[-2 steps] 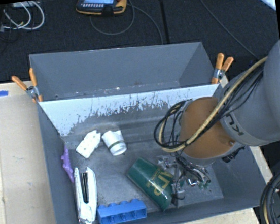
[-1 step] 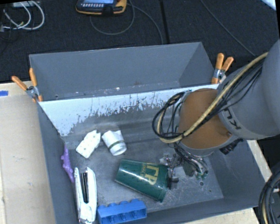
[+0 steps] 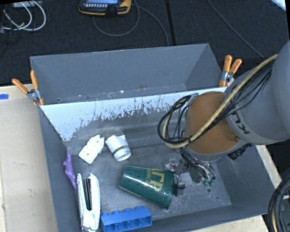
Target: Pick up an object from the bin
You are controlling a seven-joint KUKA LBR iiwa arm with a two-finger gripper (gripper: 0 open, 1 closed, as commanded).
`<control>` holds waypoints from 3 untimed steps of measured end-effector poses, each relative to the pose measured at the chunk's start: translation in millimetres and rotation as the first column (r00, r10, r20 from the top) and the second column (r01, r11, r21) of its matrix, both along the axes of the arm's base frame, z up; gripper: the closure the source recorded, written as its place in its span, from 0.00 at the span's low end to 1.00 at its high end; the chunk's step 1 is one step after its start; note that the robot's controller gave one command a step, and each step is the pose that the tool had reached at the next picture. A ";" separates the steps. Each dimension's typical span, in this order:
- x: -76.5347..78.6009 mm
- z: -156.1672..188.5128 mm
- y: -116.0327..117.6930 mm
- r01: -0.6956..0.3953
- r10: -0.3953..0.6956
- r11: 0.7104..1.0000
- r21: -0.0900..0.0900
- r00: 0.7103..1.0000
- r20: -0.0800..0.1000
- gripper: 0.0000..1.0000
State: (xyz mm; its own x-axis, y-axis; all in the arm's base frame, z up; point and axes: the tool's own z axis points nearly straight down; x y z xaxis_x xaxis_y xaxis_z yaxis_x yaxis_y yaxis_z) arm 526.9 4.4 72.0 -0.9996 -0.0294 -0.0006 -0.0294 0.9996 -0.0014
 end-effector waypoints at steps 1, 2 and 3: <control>-0.9 3.2 0.2 0.000 0.000 1.000 0.000 1.000 -0.002 1.00; -2.3 20.7 0.7 -0.001 0.001 1.000 0.001 1.000 -0.006 1.00; -0.3 32.6 0.6 -0.002 0.002 1.000 0.001 1.000 0.001 1.00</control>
Offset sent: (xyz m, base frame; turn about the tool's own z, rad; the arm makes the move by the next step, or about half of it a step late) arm 0.0001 0.0001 0.0436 0.0000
